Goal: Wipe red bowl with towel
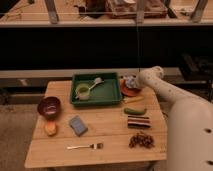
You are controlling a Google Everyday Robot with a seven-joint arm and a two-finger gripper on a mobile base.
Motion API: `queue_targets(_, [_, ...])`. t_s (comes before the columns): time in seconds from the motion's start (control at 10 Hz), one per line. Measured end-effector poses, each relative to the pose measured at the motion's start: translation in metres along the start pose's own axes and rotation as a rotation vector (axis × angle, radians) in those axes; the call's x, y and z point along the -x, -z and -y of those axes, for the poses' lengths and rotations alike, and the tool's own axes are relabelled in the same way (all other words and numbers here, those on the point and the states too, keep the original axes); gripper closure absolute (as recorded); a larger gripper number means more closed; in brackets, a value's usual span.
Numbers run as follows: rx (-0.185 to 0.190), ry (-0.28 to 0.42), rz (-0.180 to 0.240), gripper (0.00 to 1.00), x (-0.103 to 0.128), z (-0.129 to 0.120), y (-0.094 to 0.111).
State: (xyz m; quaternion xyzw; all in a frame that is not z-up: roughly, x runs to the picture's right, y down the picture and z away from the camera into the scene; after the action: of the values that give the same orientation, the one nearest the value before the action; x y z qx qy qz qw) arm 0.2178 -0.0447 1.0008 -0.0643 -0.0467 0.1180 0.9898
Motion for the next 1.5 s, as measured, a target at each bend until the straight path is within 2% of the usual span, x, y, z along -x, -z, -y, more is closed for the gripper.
queue_targets(0.2, [-0.001, -0.002, 0.026, 1.0, 0.017, -0.002, 0.001])
queue_targets(0.4, [0.023, 0.001, 0.077, 1.0, 0.034, -0.012, 0.006])
queue_targets(0.6, [0.07, 0.0, 0.117, 1.0, 0.033, -0.03, 0.017])
queue_targets(0.8, [0.095, -0.003, 0.132, 1.0, 0.028, -0.039, 0.024])
queue_targets(1.1, [0.093, -0.017, 0.105, 1.0, -0.002, -0.034, 0.032])
queue_targets(1.3, [0.071, -0.054, 0.059, 1.0, -0.03, -0.016, 0.03])
queue_targets(1.5, [0.053, -0.08, 0.037, 1.0, -0.036, -0.004, 0.023])
